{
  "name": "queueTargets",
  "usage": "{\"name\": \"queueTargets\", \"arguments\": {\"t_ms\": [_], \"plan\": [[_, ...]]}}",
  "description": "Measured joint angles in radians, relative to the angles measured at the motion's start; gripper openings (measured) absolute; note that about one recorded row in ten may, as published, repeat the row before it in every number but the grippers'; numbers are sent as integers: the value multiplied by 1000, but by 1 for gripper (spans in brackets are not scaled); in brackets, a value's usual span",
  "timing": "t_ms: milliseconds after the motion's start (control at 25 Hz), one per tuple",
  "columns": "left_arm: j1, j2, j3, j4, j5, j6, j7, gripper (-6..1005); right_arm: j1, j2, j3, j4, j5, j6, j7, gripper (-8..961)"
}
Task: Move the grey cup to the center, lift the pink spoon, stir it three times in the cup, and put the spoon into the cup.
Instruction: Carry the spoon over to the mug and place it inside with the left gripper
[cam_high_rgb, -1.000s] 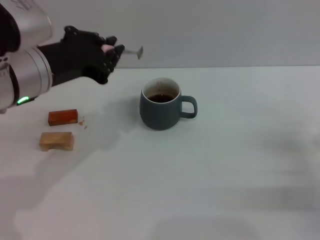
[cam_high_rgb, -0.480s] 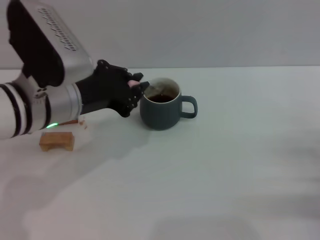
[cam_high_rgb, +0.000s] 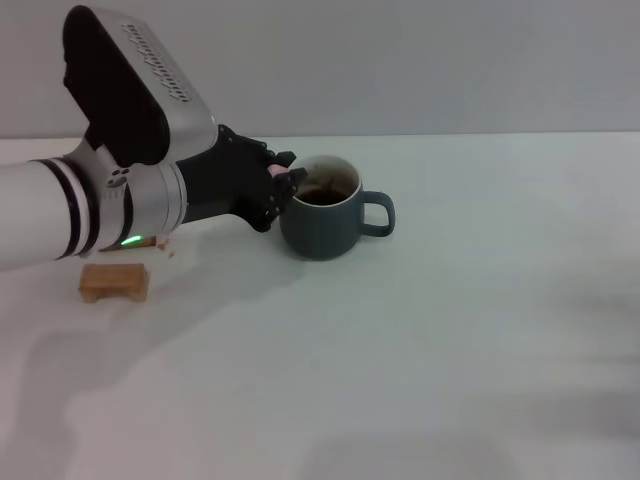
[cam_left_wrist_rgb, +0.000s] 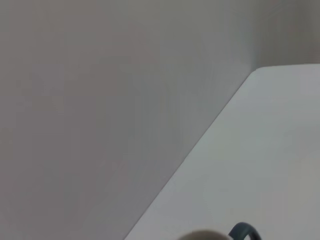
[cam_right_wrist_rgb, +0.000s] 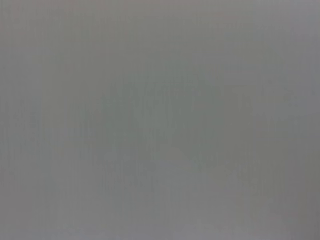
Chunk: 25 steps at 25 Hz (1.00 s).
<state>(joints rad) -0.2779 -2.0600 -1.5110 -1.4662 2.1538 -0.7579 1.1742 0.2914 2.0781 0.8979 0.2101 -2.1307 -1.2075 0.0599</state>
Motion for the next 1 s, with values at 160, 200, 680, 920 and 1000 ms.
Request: {"name": "queueTargets", "arguments": {"t_ms": [160, 200, 680, 920, 1000], "plan": [[-57, 1, -18, 81, 0, 13, 11, 147, 0, 0, 0, 1, 0, -2, 0, 0], [-69, 1, -21, 98, 0, 15, 17, 147, 0, 0, -1, 1, 0, -2, 0, 0], [-169, -4, 31, 208, -5, 48, 44, 147, 0, 0, -1, 2, 0, -3, 0, -1], [-155, -5, 52, 183, -4, 37, 37, 147, 5, -1, 0, 2, -6, 0, 0, -2], [-133, -3, 44, 167, -1, 40, 37, 147, 6, -1, -1, 1, -6, 1, 0, -1]]}}
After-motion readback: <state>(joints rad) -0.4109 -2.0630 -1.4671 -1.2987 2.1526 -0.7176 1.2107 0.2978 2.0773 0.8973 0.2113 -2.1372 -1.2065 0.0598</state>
